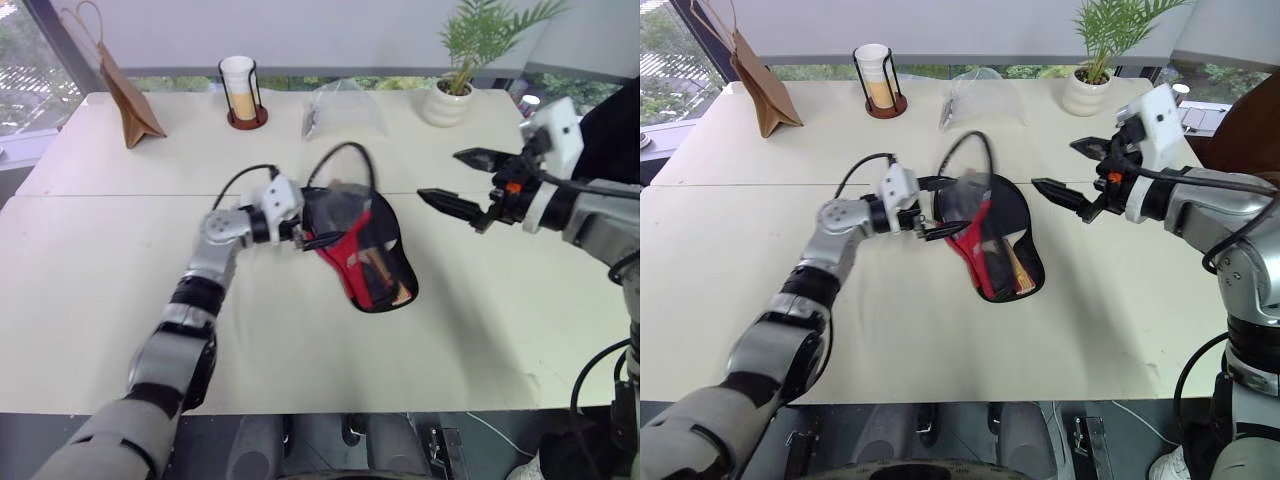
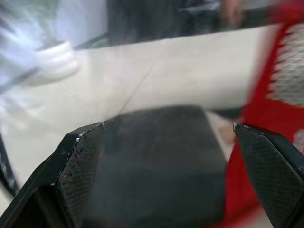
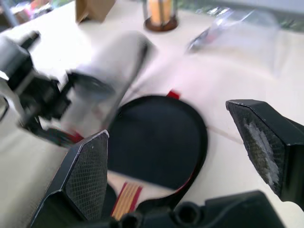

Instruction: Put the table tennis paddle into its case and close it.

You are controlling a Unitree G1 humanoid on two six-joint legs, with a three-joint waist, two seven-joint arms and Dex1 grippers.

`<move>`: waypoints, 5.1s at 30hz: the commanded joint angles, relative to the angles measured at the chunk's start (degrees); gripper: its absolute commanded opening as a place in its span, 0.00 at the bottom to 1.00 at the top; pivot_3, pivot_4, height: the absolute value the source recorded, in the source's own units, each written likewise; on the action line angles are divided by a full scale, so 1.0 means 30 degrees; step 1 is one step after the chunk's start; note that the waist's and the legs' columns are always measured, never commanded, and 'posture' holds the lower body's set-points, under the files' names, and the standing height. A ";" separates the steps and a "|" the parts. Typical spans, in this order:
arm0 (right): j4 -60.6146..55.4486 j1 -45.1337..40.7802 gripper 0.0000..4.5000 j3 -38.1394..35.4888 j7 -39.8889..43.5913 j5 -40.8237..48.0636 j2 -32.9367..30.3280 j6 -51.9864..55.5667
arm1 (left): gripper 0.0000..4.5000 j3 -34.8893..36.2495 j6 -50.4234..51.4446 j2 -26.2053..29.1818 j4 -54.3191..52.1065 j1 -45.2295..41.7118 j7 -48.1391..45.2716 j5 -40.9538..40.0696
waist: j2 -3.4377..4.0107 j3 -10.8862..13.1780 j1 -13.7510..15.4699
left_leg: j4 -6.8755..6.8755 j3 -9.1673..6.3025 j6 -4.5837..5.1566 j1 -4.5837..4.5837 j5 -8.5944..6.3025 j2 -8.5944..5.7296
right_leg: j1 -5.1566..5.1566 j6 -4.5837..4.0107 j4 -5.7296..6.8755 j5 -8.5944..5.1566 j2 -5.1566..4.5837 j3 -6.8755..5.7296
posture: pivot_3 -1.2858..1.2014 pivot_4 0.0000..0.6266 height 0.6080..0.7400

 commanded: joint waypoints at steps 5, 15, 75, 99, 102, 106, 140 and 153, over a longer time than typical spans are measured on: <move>-0.1537 -0.0082 0.98 -0.1776 -0.1207 0.0779 0.0013 0.0947 | 1.00 -0.1745 -0.1805 -0.1367 0.4634 -0.1636 0.1952 0.3176 | -0.0002 0.0001 0.0025 | -0.0003 0.0015 0.0051 0.0024 -0.0030 0.0018 | 0.0000 0.0006 0.0004 0.0003 0.0028 0.0004 | 0.52 0.24 0.97; -0.1163 -0.0573 0.98 0.3183 -0.0627 0.0619 0.3399 0.0090 | 1.00 0.1656 0.1678 0.0406 0.0762 -0.1672 0.0879 -0.0342 | -0.0012 0.0003 -0.0346 | -0.0004 -0.0049 0.0052 0.0059 -0.0031 0.0070 | 0.0018 0.0001 0.0028 0.0001 0.0044 0.0012 | 0.52 0.24 0.97; 0.6905 -0.0871 0.98 0.3597 0.5912 -0.4253 0.4299 0.5053 | 1.00 0.2926 1.1194 0.8290 -1.3349 0.4699 -0.2739 -0.4945 | -0.0021 -0.0040 -0.0277 | -0.0043 0.0032 0.0048 0.0284 -0.0045 0.0052 | 0.0165 -0.0070 0.0074 -0.0081 -0.0015 0.0091 | 0.52 0.24 0.97; 1.3352 -0.1815 0.49 0.6932 0.6240 -0.4779 0.5652 0.3453 | 1.00 0.3078 1.1864 0.8247 -1.6783 0.6379 -0.0231 -0.5140 | -0.0109 -0.0089 -0.0777 | -0.0053 -0.0010 0.0044 0.0350 -0.0049 0.0076 | 0.0235 -0.0074 0.0031 -0.0084 0.0052 0.0072 | 0.52 0.24 0.97; 1.3199 -0.1623 0.14 0.7290 0.6653 -0.4788 0.5613 0.3465 | 1.00 0.3185 1.1935 0.8335 -1.6914 0.6421 0.0018 -0.5211 | -0.0108 -0.0089 -0.0727 | -0.0076 -0.0016 0.0046 0.0349 -0.0048 0.0074 | 0.0226 -0.0073 0.0033 -0.0083 0.0068 0.0072 | 0.52 0.24 0.97; 1.1900 -0.0936 0.01 0.7354 0.6993 -0.4220 0.5548 0.4358 | 1.00 0.3253 1.2003 0.8381 -1.7007 0.6428 0.0283 -0.5358 | -0.0109 -0.0089 -0.0664 | -0.0083 -0.0028 0.0046 0.0335 -0.0047 0.0075 | 0.0221 -0.0072 0.0031 -0.0085 0.0066 0.0068 | 0.52 0.24 0.97; 0.2240 0.6644 0.01 0.2333 0.3698 0.2075 0.3122 1.0768 | 1.00 0.2791 1.1395 0.8214 -1.6441 0.6102 0.0343 -0.5222 | -0.0106 -0.0086 -0.0194 | -0.0085 -0.0056 -0.0002 0.0263 -0.0128 0.0056 | 0.0227 -0.0045 -0.0108 -0.0113 0.0011 0.0039 | 0.52 0.24 0.97; 0.2886 0.5482 0.56 0.2226 0.3571 0.0857 0.1582 0.6396 | 1.00 0.2631 1.1957 0.8328 -1.7190 0.6491 -0.0157 -0.5600 | -0.0106 -0.0081 -0.0252 | -0.0085 -0.0056 -0.0047 0.0268 -0.0157 0.0061 | 0.0237 -0.0037 -0.0135 -0.0108 0.0016 0.0032 | 0.52 0.24 0.97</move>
